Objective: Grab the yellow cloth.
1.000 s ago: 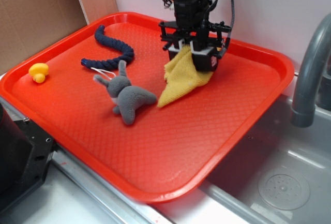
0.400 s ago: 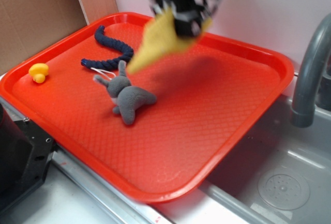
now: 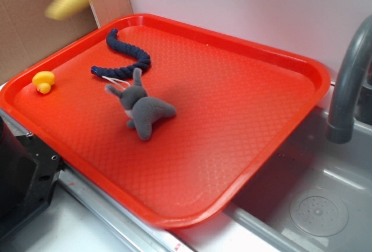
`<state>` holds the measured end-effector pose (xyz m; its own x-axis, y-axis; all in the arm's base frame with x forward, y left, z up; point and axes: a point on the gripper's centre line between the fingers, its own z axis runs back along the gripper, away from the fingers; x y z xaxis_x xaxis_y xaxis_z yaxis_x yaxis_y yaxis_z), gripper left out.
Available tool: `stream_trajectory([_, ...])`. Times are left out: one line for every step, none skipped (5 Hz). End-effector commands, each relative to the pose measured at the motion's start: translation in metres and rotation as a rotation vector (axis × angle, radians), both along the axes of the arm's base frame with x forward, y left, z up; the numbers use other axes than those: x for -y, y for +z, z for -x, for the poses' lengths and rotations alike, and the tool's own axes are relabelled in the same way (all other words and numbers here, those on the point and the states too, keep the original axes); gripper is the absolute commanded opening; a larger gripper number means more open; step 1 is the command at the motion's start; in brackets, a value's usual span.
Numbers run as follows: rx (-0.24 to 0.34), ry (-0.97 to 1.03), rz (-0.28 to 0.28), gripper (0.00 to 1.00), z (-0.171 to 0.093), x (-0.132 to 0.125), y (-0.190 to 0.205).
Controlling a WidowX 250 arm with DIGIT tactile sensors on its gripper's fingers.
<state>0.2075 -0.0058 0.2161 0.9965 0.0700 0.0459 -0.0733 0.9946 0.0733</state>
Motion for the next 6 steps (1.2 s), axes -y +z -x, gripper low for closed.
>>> stream_trajectory([0.008, 0.054, -0.039, 0.00, 0.046, -0.014, 0.005])
stream_trajectory([0.018, 0.084, -0.019, 0.00, 0.044, -0.029, -0.002])
stream_trajectory([-0.022, 0.094, -0.016, 0.00, 0.022, -0.049, -0.017])
stream_trajectory([-0.023, 0.052, 0.006, 0.00, 0.007, -0.052, -0.026])
stream_trajectory([-0.018, 0.036, 0.006, 0.00, 0.001, -0.044, -0.027])
stream_trajectory([-0.013, 0.035, -0.005, 0.00, 0.003, -0.038, -0.031])
